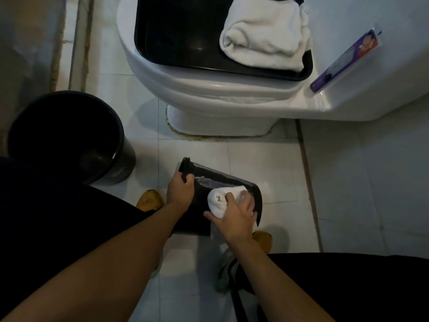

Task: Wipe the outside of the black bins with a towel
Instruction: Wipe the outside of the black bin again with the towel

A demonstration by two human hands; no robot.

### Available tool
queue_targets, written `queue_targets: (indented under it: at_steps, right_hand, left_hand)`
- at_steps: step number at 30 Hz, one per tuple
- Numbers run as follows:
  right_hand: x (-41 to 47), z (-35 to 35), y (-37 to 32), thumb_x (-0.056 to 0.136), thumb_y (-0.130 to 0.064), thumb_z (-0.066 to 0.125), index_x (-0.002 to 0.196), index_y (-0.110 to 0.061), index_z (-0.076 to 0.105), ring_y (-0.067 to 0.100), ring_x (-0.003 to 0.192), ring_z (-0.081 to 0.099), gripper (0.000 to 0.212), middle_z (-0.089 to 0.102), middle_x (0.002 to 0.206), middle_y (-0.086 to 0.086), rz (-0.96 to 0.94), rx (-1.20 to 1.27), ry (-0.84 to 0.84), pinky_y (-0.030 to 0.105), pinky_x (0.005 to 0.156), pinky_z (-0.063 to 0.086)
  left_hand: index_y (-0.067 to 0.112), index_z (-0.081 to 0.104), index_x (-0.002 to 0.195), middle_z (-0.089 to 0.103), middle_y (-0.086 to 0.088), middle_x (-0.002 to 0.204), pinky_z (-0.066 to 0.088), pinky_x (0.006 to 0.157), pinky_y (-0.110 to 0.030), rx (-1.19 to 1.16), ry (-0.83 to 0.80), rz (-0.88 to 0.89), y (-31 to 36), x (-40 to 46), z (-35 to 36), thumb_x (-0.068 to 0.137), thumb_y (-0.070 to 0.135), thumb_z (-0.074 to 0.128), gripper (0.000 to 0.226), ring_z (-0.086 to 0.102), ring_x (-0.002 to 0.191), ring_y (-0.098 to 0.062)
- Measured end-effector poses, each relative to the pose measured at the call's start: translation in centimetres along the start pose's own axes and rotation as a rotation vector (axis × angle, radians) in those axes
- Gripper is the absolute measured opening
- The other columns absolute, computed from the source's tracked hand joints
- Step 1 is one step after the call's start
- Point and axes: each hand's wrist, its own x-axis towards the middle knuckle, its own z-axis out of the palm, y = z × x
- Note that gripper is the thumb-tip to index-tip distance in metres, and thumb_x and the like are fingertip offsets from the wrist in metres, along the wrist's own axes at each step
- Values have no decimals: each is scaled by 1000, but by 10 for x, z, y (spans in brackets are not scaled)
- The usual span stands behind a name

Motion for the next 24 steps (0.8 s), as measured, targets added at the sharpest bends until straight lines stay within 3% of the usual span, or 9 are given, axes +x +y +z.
queue_targets:
  at_steps: [3,8,10,13,16,18,21,24]
  right_hand:
    - [6,9,-3,80,-60,67,139,-29,34,33,141,19,74,11,153,10,42,151,-4,51,111,36]
    - [9,12,1,75,-33,78,136,-23,39,30,121,47,73,42,137,10,34,217,160,39,97,46]
    - [9,11,7,76,-30,77,137,-19,44,29,117,51,70,47,133,10,8,191,177,37,96,46]
    - [8,7,7,74,-23,79,123,-12,60,31,107,58,54,59,121,13,-91,138,270,38,90,49]
    - [13,11,-13,59,-11,83,110,-10,67,33,92,63,54,66,107,14,-260,77,320,42,80,57]
    - [20,16,-34,60,-14,82,111,-12,65,30,91,63,54,66,107,12,-336,8,275,41,83,55]
    - [27,21,-46,69,-23,77,112,-16,65,26,97,60,45,66,110,7,-334,-41,221,37,91,50]
    - [29,22,-29,61,-25,82,104,-18,67,24,92,60,46,65,105,3,-478,-63,210,36,85,52]
  left_hand:
    - [9,57,104,64,-14,95,55,81,-42,1,2,-44,-1,3,2,95,28,42,26,63,87,-31]
    - [10,57,97,61,-10,88,45,64,-29,165,-52,-176,10,19,1,97,48,36,43,59,75,-24]
    - [10,60,100,62,-11,90,45,66,-29,154,-84,-135,7,26,2,98,50,36,47,60,78,-24]
    - [5,63,108,66,-15,97,52,79,-35,88,-87,-44,-5,27,4,101,43,38,47,64,90,-30]
    - [1,66,98,69,-16,91,54,76,-37,97,-66,5,-20,23,5,101,41,38,49,66,86,-32]
    - [0,65,88,68,-20,86,52,72,-34,69,-85,4,-25,21,5,101,42,39,50,66,85,-35]
    - [8,62,77,67,-18,83,52,80,-39,-43,-98,-46,-23,21,2,102,43,35,51,65,86,-34]
    - [6,62,83,66,-14,87,49,76,-32,-34,-79,-51,-18,19,1,103,42,31,52,63,85,-27]
